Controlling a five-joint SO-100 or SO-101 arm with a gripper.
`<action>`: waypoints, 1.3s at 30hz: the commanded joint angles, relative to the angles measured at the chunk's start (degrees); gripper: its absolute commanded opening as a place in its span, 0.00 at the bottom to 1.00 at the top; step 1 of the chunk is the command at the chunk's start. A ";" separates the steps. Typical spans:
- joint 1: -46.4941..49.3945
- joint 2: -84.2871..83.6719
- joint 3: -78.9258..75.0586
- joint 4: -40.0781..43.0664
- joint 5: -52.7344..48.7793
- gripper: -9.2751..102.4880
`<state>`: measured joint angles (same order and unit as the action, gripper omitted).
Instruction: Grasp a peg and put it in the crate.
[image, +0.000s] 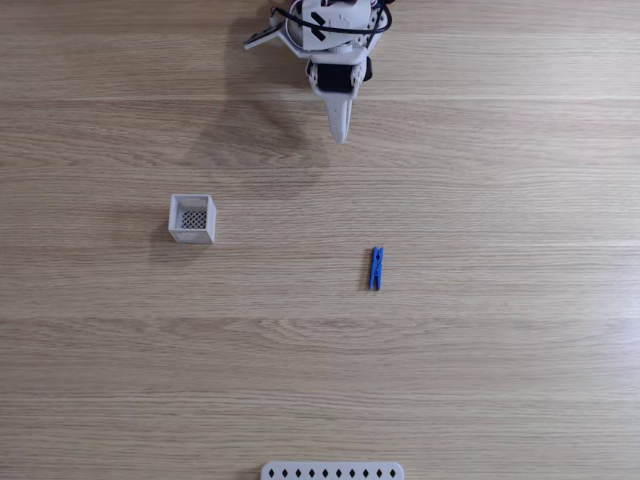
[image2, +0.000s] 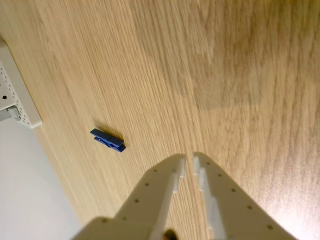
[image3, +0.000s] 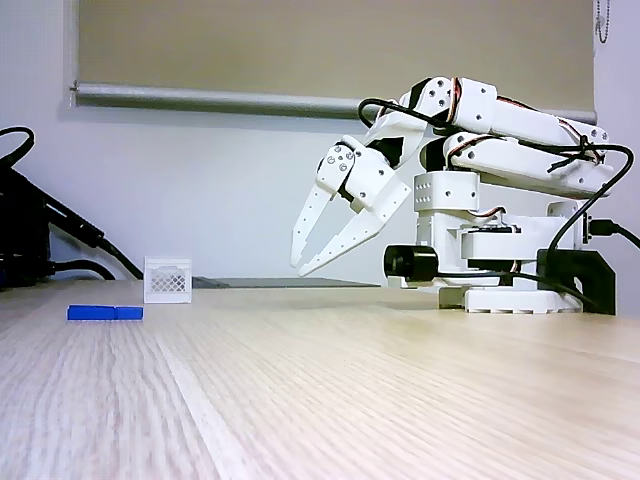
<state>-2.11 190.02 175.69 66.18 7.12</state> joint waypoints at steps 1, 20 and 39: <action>-0.26 0.88 -4.66 -0.18 -0.18 0.08; -0.44 0.79 -4.75 -0.18 -0.97 0.08; -2.46 -63.46 -41.13 -0.35 -67.85 0.09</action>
<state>-4.83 135.62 150.91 66.18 -44.21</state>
